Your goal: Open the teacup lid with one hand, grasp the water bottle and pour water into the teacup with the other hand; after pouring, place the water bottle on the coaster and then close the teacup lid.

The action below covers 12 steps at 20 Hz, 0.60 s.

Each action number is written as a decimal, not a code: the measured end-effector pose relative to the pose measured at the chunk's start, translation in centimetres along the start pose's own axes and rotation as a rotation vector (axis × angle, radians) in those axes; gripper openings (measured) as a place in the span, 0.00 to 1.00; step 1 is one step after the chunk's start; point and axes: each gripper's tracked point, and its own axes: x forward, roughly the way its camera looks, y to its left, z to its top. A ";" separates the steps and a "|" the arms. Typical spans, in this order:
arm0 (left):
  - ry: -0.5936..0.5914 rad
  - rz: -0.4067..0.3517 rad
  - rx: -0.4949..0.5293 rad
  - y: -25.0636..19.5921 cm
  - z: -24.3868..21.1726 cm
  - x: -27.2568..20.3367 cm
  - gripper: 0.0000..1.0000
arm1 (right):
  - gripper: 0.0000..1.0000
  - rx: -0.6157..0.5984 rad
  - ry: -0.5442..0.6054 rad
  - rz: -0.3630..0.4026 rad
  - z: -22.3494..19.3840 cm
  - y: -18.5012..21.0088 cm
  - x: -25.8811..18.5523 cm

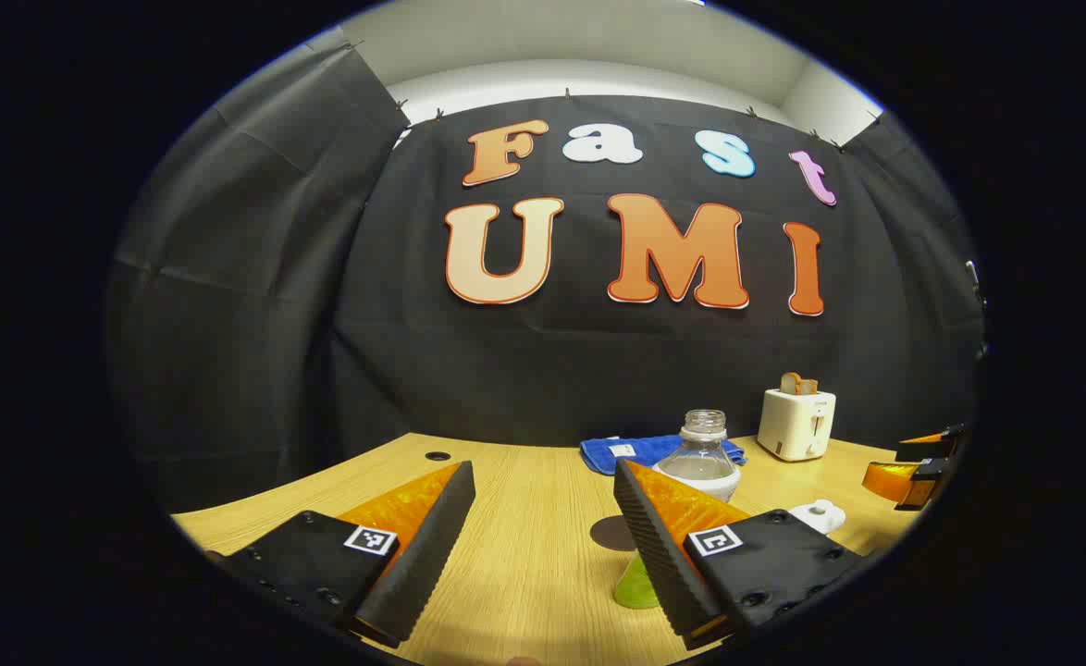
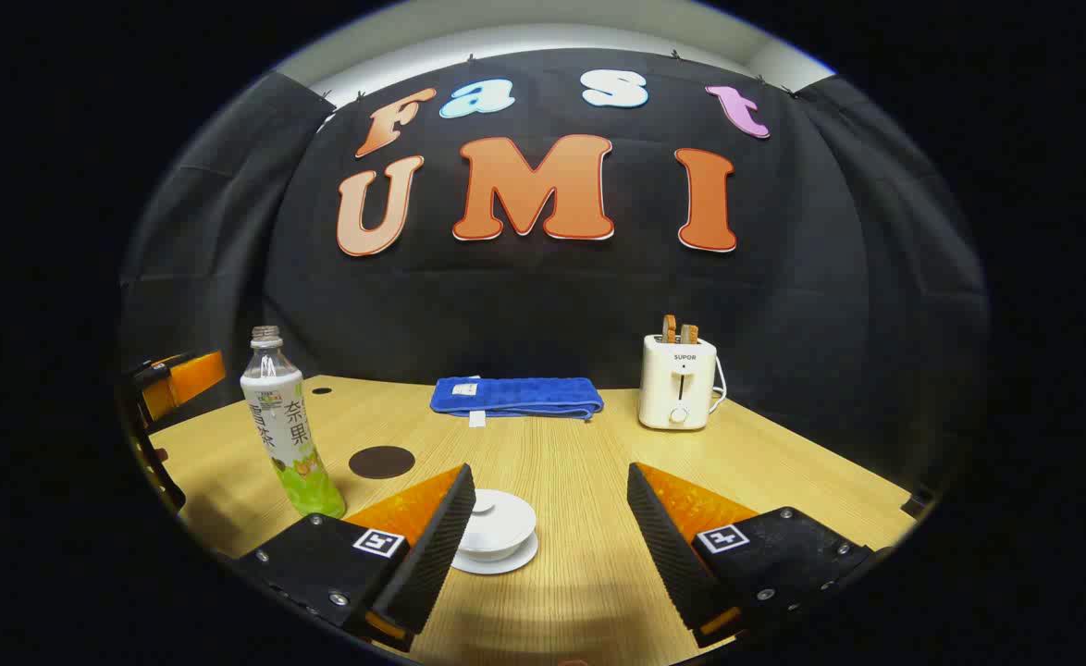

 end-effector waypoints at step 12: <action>-0.005 0.008 0.004 0.6 0.3 -0.4 0.99 | 0.99 0.001 -0.002 0.003 0.1 0.2 -0.1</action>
